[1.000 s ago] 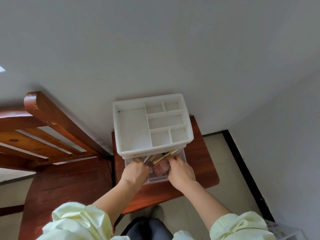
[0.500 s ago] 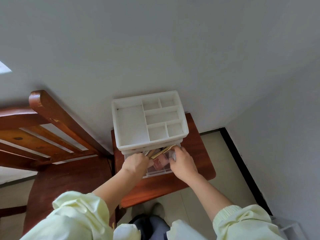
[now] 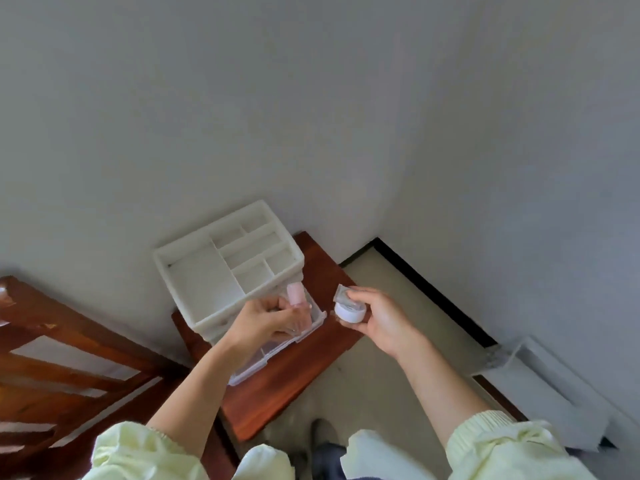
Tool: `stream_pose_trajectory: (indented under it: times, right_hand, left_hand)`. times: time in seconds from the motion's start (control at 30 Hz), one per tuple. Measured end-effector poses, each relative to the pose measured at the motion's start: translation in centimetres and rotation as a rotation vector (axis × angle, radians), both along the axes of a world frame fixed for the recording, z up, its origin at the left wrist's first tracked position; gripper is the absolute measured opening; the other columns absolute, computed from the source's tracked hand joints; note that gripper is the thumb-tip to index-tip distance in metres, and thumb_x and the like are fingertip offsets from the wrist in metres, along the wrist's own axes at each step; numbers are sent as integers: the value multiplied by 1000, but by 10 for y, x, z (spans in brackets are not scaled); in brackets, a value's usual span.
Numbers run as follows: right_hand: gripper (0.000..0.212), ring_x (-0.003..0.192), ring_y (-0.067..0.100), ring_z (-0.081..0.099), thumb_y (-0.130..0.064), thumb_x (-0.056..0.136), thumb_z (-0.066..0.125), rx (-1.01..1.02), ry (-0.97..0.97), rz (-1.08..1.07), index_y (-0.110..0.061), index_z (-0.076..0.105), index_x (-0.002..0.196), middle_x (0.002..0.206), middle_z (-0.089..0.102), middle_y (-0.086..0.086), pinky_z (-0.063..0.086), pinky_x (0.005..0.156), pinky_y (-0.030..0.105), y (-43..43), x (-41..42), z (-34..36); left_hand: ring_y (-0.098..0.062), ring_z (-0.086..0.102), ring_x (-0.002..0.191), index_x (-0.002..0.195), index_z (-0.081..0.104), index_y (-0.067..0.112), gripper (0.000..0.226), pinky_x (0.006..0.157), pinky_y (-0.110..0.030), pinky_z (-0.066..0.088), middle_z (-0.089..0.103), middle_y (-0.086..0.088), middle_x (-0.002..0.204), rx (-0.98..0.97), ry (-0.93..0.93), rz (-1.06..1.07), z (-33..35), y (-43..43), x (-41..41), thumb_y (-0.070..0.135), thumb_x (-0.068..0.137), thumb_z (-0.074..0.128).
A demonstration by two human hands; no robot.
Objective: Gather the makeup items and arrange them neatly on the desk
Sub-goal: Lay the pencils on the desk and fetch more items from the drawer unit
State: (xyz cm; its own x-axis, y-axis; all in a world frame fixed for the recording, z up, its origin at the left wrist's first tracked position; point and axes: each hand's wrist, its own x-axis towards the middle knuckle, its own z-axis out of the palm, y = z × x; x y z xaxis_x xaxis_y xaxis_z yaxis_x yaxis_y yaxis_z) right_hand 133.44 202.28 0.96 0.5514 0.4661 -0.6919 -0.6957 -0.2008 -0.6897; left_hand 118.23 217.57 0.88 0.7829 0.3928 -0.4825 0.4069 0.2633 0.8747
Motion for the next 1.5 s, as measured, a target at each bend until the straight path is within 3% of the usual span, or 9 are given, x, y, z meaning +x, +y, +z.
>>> stream_pose_trajectory:
  times: [0.1,0.23,0.5,0.6,0.8,0.97,1.2,1.37,1.5]
  right_hand:
    - [12,80,27,67,-9,93,55,48,38,-200,-4,63,101,98,66,15,55,57,27,-39,-9,14]
    - [13,65,21,67,-12,94,52,66,65,-415,-4,62,96,82,66,11,49,61,25,-100,-36,16]
    - [15,72,24,68,-13,92,52,15,63,-890,-5,65,93,80,67,12,48,52,24,-262,-121,14]
    - [14,77,25,69,-13,91,53,30,46,-1065,-7,66,90,86,67,12,48,53,23,-321,-155,22]
    - [20,91,26,60,-16,86,58,53,-29,-1325,-14,73,73,91,57,10,45,59,22,-472,-262,32]
    - [11,78,22,71,-13,86,59,64,-44,-1560,-10,69,85,88,70,7,46,52,21,-586,-360,46]
    - [8,71,22,69,-13,88,59,27,-95,-1842,-10,67,87,90,68,10,47,47,20,-737,-495,63]
    - [10,79,29,65,-8,90,58,62,-171,-2025,-3,68,88,94,65,15,51,46,21,-826,-563,72]
    - [14,94,33,56,-6,92,56,56,-257,-2100,1,67,86,95,54,17,55,51,23,-912,-611,75]
  left_hand:
    - [-23,71,90,89,60,-3,49,77,-34,57,74,-7,96,-107,-54,-156,4,-18,18,35,65,79]
    - [-21,69,94,87,68,2,39,87,-39,56,72,-8,99,-134,-1,-363,-6,-54,35,37,70,77]
    - [-19,67,83,94,69,-1,58,77,-31,58,71,-10,86,-69,113,-750,-2,-201,53,44,59,78]
    - [-17,65,75,99,69,-4,44,76,-30,58,68,-8,79,-65,112,-869,3,-271,49,31,74,78]
    - [-17,65,77,98,68,-5,39,78,-30,59,69,-11,80,-28,76,-1179,20,-456,-5,28,77,75]
    - [-22,68,89,103,69,-2,40,71,-24,56,71,-17,103,-47,40,-1331,25,-594,-69,30,79,74]
    - [-21,71,90,99,70,-2,36,74,-26,56,72,-16,97,-82,14,-1575,38,-785,-177,30,82,71]
    - [-19,69,79,94,70,-4,36,71,-25,56,71,-22,93,-69,-19,-1730,50,-912,-225,29,80,73]
    - [-18,67,77,75,70,7,27,73,-25,55,68,-9,75,-62,-70,-1888,60,-1022,-264,33,81,72]
